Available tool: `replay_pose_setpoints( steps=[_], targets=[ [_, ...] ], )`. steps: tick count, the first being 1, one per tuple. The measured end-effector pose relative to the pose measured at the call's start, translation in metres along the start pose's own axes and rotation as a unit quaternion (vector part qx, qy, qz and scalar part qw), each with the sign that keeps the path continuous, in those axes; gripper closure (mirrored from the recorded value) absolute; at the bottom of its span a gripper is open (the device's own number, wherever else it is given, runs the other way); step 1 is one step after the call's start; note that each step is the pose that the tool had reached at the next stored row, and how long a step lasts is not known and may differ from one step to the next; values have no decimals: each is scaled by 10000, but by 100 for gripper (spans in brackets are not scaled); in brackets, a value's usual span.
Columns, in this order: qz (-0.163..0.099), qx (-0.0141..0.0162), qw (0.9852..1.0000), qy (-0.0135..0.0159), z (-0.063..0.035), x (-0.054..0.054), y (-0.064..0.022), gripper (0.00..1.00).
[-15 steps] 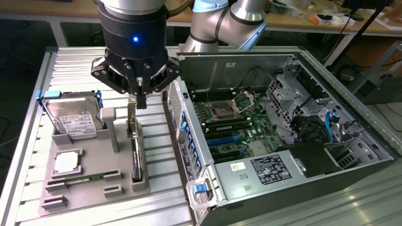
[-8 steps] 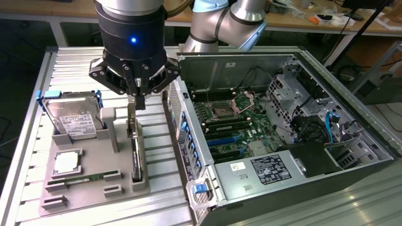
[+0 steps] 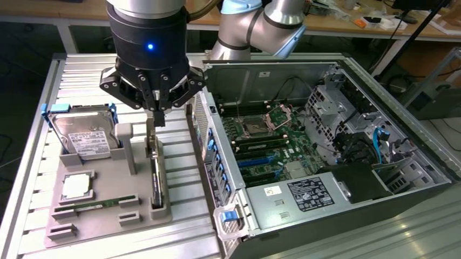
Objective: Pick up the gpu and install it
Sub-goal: 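Reach for the gpu, then pick up the gpu and move the gpu toward the slot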
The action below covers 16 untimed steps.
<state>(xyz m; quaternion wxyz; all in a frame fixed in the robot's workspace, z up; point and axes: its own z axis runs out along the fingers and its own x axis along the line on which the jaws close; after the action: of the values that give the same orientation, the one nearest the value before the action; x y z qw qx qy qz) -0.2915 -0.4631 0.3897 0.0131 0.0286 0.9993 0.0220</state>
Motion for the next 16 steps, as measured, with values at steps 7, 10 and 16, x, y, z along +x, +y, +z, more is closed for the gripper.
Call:
replay_pose_setpoints(
  steps=[7,10,16],
  targets=[
    [0,0,10000,0,2,17,-4,89],
    [0,0,10000,0,2,17,-4,89],
    [0,0,10000,0,2,17,-4,89]
  ],
)
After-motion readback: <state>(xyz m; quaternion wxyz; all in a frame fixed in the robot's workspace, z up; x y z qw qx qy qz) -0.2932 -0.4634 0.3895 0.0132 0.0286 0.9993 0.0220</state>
